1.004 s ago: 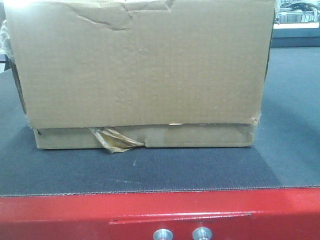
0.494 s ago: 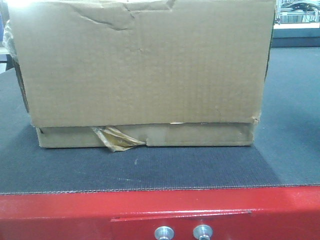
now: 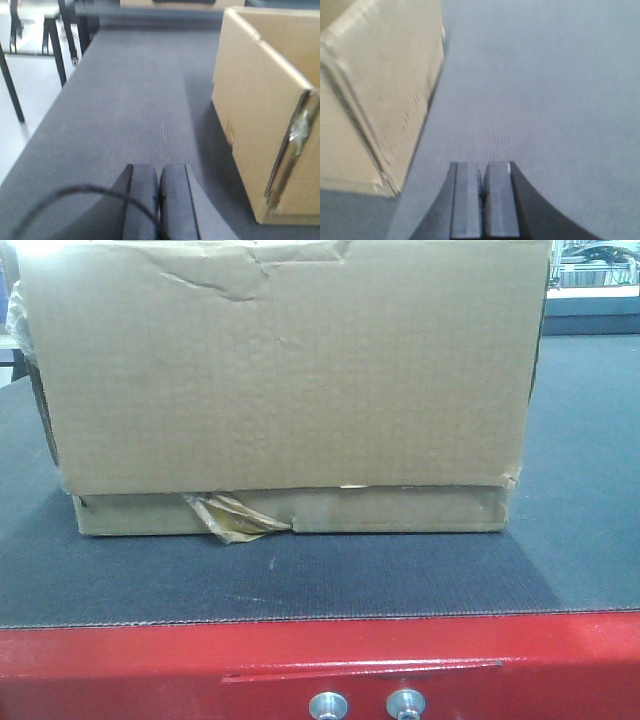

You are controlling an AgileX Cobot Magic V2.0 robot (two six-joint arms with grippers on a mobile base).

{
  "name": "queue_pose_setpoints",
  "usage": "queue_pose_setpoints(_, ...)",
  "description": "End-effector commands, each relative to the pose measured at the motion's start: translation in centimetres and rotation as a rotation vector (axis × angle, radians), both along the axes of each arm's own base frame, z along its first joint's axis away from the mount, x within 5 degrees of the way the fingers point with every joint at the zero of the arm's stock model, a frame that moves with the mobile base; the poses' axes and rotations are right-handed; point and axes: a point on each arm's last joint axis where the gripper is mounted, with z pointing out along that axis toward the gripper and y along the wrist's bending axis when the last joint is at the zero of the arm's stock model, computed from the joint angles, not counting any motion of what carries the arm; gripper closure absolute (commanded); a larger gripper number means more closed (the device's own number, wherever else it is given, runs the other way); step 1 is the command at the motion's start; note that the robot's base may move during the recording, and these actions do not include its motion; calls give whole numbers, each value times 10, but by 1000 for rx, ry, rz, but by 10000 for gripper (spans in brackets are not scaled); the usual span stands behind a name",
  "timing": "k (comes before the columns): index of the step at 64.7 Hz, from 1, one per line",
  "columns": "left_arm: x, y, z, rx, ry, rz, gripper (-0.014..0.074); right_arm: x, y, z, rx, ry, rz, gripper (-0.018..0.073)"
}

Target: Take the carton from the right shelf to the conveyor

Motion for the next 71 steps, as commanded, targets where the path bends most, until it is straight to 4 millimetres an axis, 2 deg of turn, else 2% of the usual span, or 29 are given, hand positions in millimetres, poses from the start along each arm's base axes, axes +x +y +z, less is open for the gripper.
queue_pose_setpoints(1,-8,0,4,2,-71,-3,594,-21,-5,7,-9,-134,6,634)
queue_pose_setpoints(13,-17,0,7,2,-123,-3,594,-59,-13,20,-35,-337,12,634)
queue_pose_setpoints(25,-18,0,8,2,-128,-3,594,-78,-17,24,-14,-441,7,634)
queue_pose_setpoints(71,-18,0,8,2,-128,-3,594,-80,-18,25,-10,-459,7,634)
